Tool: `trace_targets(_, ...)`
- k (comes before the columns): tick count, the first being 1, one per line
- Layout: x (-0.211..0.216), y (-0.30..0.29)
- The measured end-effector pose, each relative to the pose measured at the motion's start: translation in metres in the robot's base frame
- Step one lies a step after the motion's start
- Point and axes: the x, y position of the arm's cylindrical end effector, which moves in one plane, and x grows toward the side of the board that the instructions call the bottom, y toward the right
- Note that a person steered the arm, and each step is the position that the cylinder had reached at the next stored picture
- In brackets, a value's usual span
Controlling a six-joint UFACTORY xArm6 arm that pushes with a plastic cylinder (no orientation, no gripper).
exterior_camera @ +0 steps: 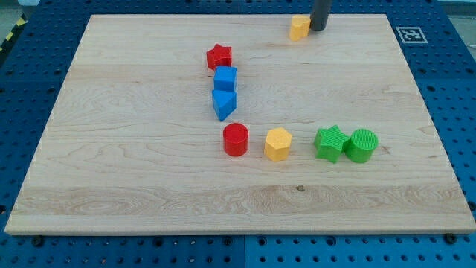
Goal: Move the yellow heart above to the red star
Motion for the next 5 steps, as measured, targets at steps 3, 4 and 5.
trace_targets(3,0.000,-0.037)
trace_targets(4,0.008,-0.052)
trace_targets(5,0.022,-0.067)
